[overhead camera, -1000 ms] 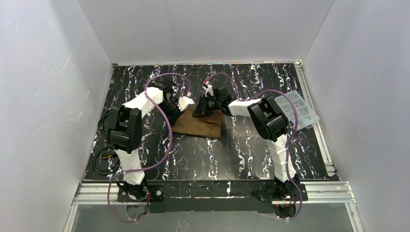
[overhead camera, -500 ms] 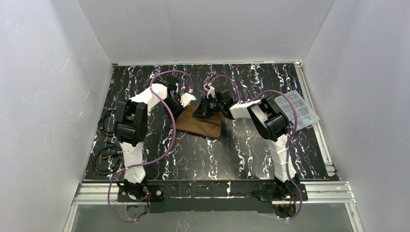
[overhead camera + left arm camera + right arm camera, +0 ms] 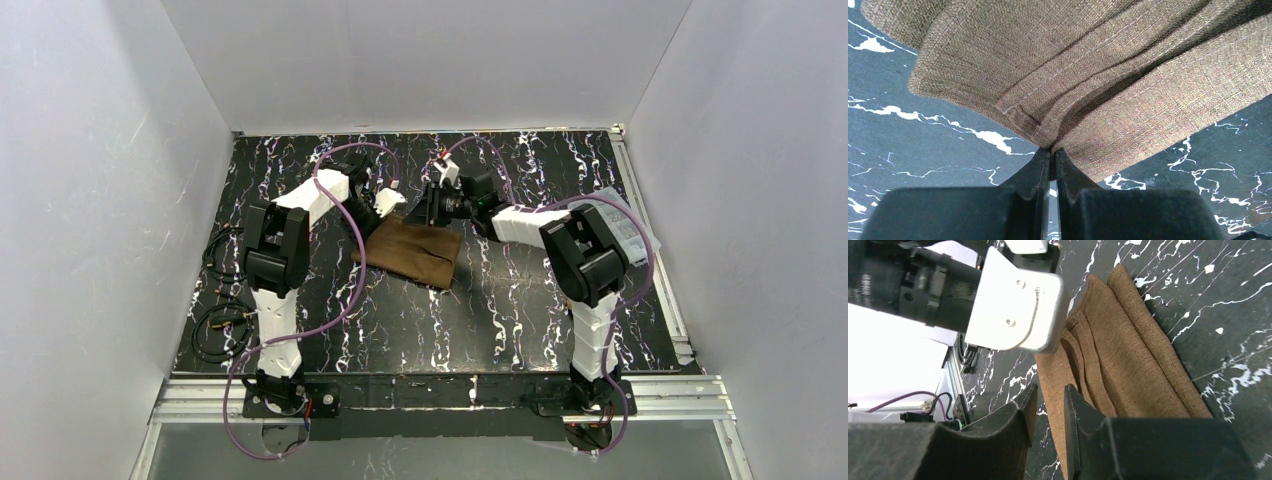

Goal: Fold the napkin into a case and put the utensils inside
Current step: Smooth out the 2/3-rectangle-folded napkin at the center of the board.

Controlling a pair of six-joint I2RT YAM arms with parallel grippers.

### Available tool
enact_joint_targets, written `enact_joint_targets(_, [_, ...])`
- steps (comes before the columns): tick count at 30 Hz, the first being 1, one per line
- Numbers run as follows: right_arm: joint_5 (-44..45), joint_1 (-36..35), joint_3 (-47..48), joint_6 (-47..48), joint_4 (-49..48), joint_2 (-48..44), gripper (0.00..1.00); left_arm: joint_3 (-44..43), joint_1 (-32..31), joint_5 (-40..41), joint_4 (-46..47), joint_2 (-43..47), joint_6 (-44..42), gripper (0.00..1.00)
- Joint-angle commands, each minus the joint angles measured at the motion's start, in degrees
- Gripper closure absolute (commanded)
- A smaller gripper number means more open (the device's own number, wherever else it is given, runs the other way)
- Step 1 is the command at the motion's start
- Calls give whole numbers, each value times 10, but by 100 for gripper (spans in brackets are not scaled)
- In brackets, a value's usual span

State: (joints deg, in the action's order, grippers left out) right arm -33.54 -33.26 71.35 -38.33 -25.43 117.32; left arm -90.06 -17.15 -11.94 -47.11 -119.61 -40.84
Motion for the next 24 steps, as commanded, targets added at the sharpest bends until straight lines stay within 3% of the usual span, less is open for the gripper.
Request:
enact_joint_targets(1, [-28, 14, -26, 34, 17, -38, 65, -2, -1, -7, 1, 7, 1, 100])
enact_joint_targets(8, [-91, 5, -102, 45, -6, -83, 69, -7, -1, -3, -3, 3, 4, 100])
enact_joint_targets(16, [-78, -9, -212, 20, -69, -144, 72, -2, -1, 2, 1, 3, 4, 100])
enact_joint_targets(21, [-61, -11, -202, 27, -64, -124, 72, -2, -2, 6, 2, 0, 3, 100])
enact_joint_targets(24, [-31, -16, -164, 71, 3, -109, 72, -2, -1, 7, 5, -2, 6, 100])
